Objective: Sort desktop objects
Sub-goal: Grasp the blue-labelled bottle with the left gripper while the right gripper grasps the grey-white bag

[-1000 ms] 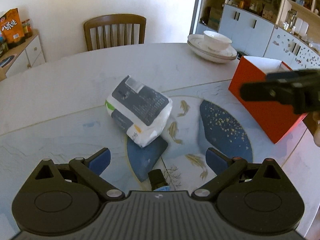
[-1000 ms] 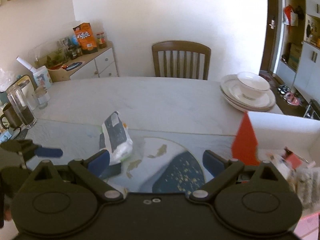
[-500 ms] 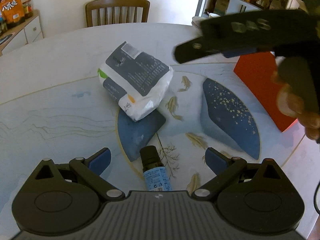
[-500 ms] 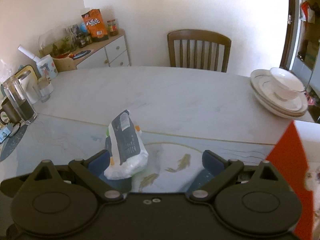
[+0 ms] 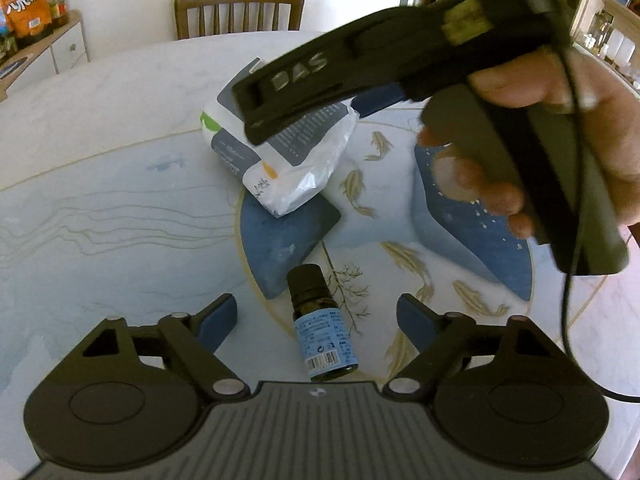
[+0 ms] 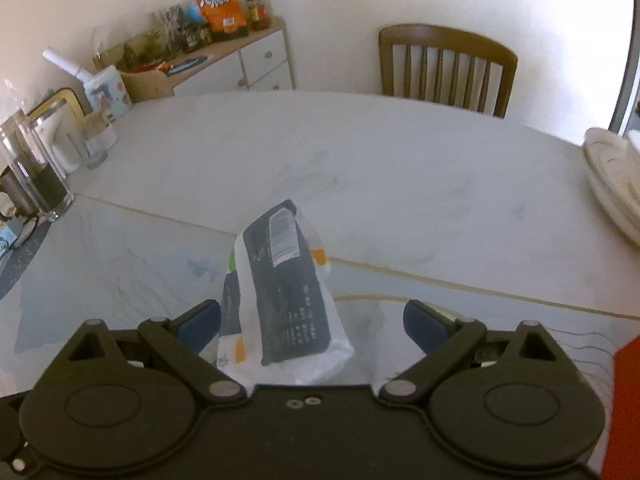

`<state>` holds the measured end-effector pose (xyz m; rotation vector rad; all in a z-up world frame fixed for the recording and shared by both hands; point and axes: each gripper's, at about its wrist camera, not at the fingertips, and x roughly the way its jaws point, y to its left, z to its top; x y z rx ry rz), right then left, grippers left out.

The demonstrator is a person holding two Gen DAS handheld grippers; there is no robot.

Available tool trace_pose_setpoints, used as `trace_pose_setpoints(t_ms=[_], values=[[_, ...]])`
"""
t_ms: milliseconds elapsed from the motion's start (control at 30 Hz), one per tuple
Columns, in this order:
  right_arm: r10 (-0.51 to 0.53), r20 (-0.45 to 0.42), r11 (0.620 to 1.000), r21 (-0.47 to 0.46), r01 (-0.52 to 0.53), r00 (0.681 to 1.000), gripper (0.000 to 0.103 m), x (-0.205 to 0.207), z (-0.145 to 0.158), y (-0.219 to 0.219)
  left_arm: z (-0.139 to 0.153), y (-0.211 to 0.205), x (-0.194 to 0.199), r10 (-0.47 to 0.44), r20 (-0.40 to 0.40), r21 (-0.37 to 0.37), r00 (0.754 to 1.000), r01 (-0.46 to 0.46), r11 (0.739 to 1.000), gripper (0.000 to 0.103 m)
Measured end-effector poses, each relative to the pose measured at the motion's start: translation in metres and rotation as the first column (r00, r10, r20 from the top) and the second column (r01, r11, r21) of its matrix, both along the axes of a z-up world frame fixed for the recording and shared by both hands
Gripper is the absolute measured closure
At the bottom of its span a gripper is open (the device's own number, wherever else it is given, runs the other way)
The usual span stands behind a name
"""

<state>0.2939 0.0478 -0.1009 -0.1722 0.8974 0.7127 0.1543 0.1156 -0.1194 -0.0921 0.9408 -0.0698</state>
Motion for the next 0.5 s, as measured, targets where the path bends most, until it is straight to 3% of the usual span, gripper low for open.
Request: trace_pose_setpoints(t_ms=[233,500], values=[[0.026,-0.014,0.999,-0.020,-0.026,1.000,0.009,0.005,-0.013,0.017,-0.004,-0.015,-0.008,-0.038,0.016,0.123,0.999,0.036,0.992,0.029],[0.034,0.004,0.998,-0.058,-0.033,0.999,0.017,-0.001,-0.022,0.026,-0.006,-0.018,-0.013,-0.051,0.038,0.123,0.998,0.045,0.991,0.036]])
